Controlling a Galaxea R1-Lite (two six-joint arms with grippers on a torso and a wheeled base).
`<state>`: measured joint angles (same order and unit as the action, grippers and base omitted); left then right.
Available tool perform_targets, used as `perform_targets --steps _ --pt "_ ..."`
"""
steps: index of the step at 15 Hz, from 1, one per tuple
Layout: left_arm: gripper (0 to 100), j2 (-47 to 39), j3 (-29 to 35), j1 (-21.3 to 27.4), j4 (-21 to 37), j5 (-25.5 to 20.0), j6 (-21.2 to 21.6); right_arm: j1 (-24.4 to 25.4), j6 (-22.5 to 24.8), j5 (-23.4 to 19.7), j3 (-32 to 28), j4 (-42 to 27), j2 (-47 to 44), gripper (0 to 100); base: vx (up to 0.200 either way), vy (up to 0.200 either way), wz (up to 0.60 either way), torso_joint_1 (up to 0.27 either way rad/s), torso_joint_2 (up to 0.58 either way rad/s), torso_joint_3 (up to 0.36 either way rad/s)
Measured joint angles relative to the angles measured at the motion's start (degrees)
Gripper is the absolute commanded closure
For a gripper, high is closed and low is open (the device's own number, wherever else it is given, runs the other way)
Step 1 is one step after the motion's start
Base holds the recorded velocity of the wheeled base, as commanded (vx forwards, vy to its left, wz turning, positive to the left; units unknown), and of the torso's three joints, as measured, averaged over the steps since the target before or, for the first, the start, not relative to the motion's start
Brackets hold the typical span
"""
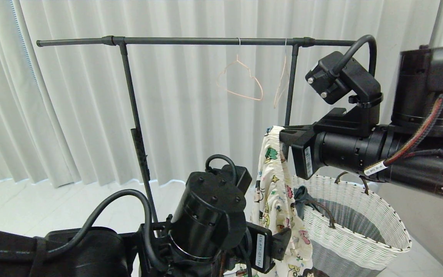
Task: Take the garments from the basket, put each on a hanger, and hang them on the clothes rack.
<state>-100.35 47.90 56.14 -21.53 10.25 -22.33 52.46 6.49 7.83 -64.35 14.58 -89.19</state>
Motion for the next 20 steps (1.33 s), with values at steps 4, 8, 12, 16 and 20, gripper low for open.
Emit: perform_targets --steps 4,8,12,16,20 --pt "0 -1.0 0.8 0.6 0.0 -1.8 -1.7 -0.1 -0.1 0.0 0.0 0.0 -0.1 100 0.0 0.0 0.0 0.0 0.0 0.0" --pt "0 0.3 0.7 -0.6 0.0 -4.1 -2.2 -0.1 0.0 -0.1 -0.3 0.0 -0.5 100 0.0 0.0 0.0 0.0 0.0 0.0" --pt "0 -0.5 -2.0 -3.8 0.0 -2.6 -2.0 -0.1 0.0 0.0 -0.6 0.0 -0.8 100 0.0 0.0 0.0 0.0 0.0 0.0" --pt "0 -1.3 -5.1 -4.4 0.0 -2.3 -2.2 -0.2 0.0 0.0 -0.8 0.0 -0.3 100 0.0 0.0 0.0 0.0 0.0 0.0" --pt "0 -2.8 -8.7 -5.4 -0.1 -1.3 -2.2 -1.5 0.0 0.7 -0.5 -0.7 1.7 100 0.0 0.0 0.0 0.0 0.0 0.0"
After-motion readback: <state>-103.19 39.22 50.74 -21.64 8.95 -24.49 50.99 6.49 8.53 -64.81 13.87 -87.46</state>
